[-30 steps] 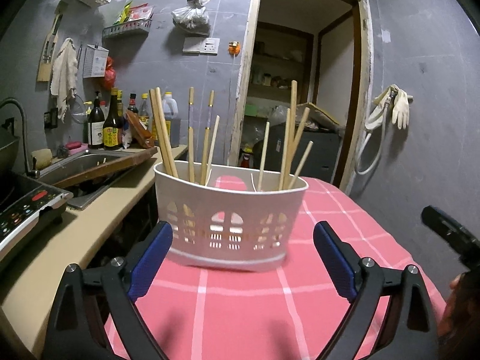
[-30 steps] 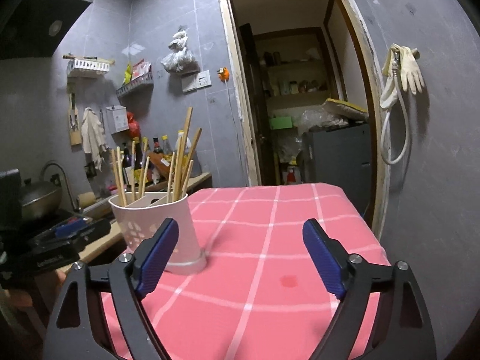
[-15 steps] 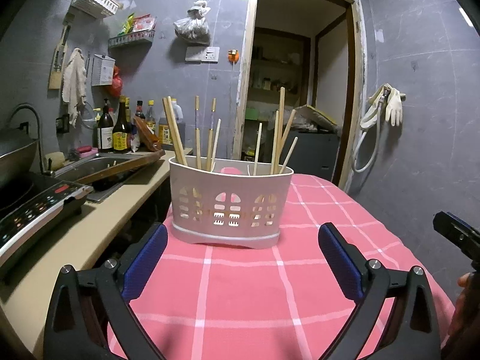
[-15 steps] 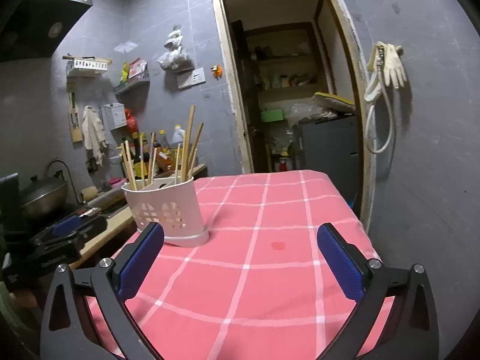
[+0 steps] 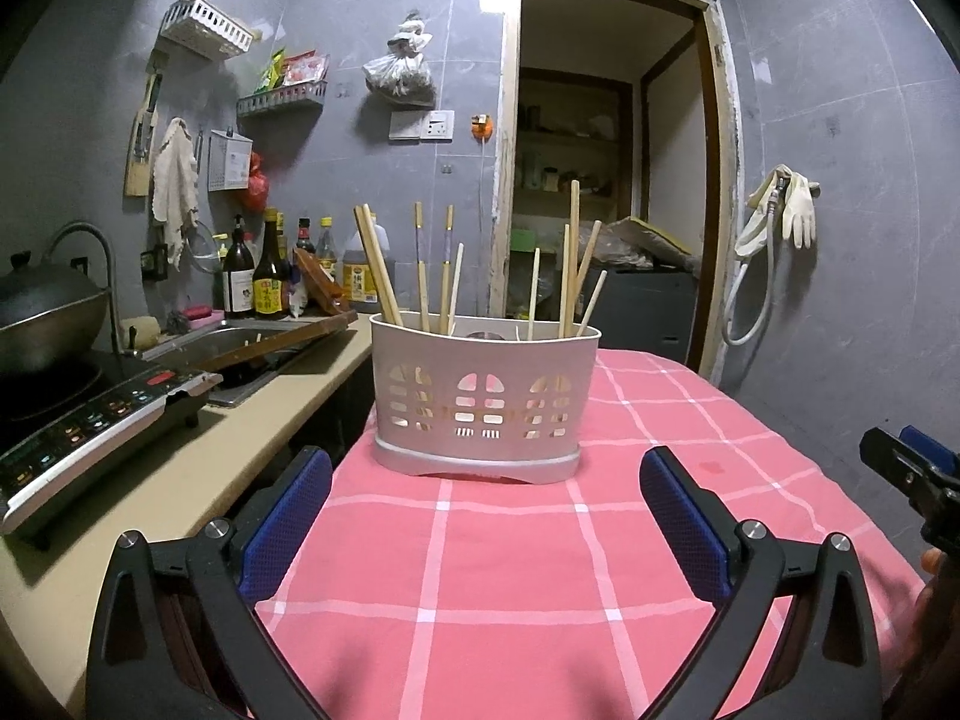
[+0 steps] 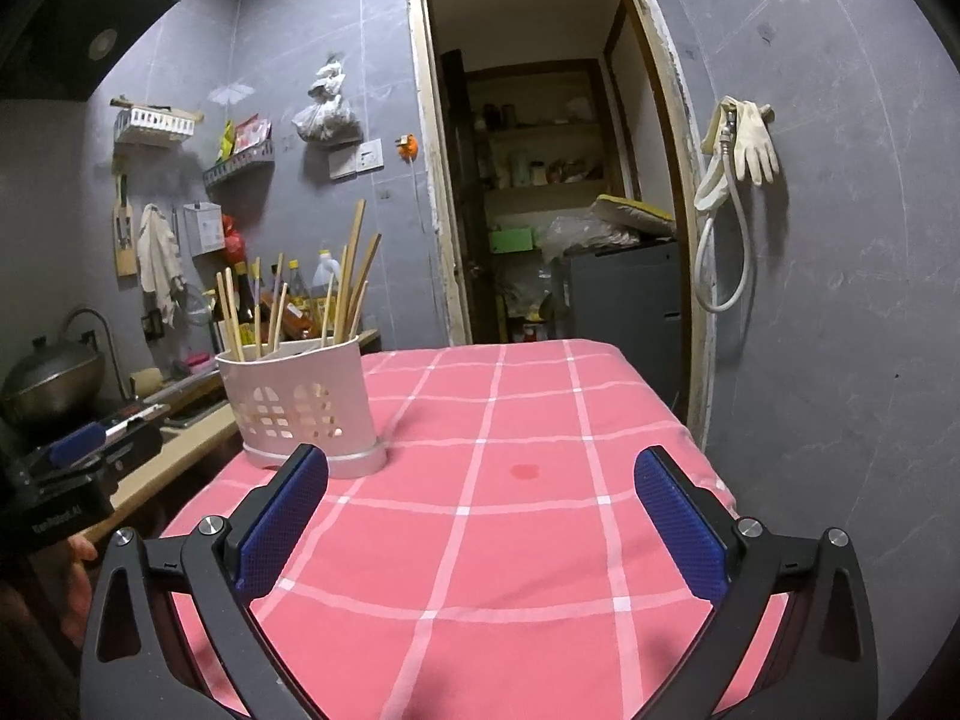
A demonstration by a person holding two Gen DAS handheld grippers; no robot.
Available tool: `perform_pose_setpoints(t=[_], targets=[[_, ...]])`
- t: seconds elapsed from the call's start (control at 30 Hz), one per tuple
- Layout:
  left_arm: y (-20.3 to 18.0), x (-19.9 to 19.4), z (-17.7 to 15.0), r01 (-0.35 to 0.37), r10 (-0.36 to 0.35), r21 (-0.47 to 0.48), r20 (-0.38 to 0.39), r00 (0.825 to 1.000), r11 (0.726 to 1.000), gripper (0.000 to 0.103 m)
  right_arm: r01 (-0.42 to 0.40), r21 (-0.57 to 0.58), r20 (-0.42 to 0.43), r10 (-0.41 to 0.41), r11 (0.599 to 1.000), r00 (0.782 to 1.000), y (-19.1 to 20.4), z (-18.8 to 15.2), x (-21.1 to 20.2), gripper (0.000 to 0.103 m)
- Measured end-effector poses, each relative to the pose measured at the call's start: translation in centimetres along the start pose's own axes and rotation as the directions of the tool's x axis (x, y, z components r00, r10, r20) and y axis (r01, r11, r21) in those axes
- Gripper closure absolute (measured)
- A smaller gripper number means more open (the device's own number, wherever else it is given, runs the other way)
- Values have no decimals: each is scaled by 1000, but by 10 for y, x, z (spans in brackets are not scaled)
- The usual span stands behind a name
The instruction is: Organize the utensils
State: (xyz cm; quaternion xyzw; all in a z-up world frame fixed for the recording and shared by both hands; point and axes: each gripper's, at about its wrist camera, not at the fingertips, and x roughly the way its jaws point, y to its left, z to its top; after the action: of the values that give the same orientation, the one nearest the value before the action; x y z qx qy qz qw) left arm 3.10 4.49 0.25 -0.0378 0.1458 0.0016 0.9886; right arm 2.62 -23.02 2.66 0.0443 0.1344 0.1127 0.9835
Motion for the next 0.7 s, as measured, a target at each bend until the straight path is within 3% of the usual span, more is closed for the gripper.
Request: perform_pose_setpoints(t=[0.7], targets=[[3, 4, -4, 0, -1, -14, -9, 1000, 1000, 2, -15, 2, -12, 15, 1000, 1000, 3, -2, 0, 0]])
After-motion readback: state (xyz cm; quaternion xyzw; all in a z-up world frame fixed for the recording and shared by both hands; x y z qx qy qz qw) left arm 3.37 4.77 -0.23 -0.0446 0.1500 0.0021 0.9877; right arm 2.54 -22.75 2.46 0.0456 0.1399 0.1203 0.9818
